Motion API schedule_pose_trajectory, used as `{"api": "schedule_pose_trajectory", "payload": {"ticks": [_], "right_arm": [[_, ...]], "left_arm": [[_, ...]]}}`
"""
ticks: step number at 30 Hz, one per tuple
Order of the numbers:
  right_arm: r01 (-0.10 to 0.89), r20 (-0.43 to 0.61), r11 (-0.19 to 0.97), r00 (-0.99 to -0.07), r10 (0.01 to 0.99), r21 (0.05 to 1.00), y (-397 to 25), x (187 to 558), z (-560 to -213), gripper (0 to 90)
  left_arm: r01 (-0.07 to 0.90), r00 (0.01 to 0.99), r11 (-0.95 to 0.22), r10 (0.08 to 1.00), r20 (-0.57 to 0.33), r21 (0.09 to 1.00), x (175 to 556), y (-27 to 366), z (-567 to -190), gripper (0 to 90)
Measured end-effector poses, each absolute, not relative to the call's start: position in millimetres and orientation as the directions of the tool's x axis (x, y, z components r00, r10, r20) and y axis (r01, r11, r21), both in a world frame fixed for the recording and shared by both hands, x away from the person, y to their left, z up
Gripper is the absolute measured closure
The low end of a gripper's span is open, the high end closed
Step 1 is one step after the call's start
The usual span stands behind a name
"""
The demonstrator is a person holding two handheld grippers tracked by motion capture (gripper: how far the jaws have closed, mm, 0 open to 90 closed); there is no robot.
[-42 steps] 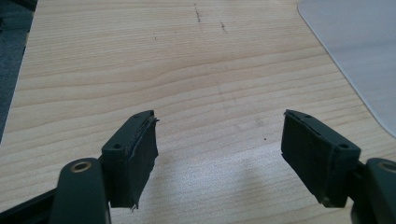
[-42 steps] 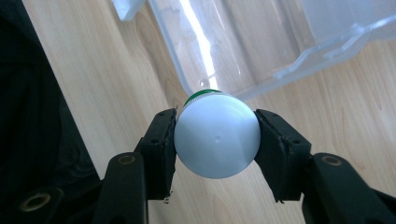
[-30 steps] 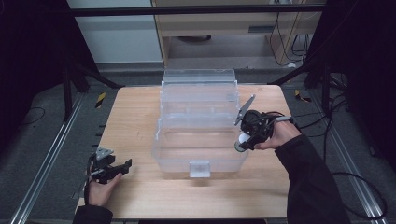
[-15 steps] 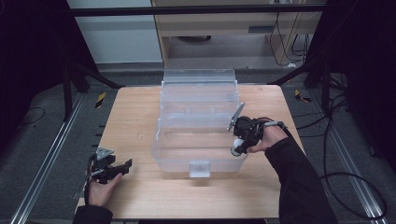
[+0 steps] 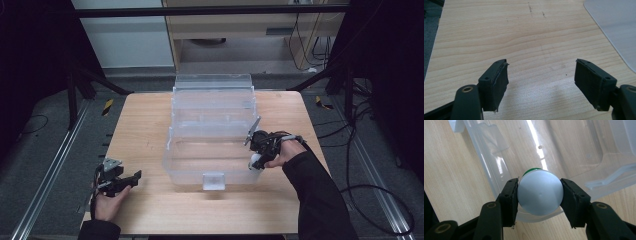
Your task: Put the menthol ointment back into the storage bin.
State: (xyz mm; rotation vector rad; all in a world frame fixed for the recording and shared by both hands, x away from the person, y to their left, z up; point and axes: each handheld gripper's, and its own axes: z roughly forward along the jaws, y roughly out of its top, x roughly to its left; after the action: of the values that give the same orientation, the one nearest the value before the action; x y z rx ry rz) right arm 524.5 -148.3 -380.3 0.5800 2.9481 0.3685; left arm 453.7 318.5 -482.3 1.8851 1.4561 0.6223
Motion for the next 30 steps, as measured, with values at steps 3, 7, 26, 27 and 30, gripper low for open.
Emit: {"api": "schedule_pose_trajectory", "payload": {"ticks": [3, 7, 26, 27, 30], "right_arm": [[0.36, -0.059, 0.896, -0.92, 0.387, 0.262, -148, 525, -384, 50.2], [0.354, -0.053, 0.901, -0.924, 0.378, 0.25, -146, 526, -389, 50.1], [0.369, -0.047, 0.902, -0.921, 0.388, 0.223, -141, 529, -399, 49.9], [0.365, -0.05, 0.904, -0.922, 0.385, 0.221, -141, 529, -399, 49.9], [0.366, -0.048, 0.905, -0.922, 0.384, 0.216, -140, 529, -400, 49.9]], "left_arm": [[0.646, 0.264, -0.156, 0.964, -0.027, 0.747, 454, 318, -482, 26.6], [0.646, 0.264, -0.155, 0.964, -0.028, 0.747, 454, 319, -482, 26.6], [0.646, 0.266, -0.157, 0.964, -0.027, 0.747, 454, 318, -482, 26.5], [0.647, 0.266, -0.157, 0.964, -0.028, 0.746, 454, 318, -482, 26.5], [0.647, 0.266, -0.157, 0.964, -0.028, 0.746, 454, 319, -482, 26.5]]}}
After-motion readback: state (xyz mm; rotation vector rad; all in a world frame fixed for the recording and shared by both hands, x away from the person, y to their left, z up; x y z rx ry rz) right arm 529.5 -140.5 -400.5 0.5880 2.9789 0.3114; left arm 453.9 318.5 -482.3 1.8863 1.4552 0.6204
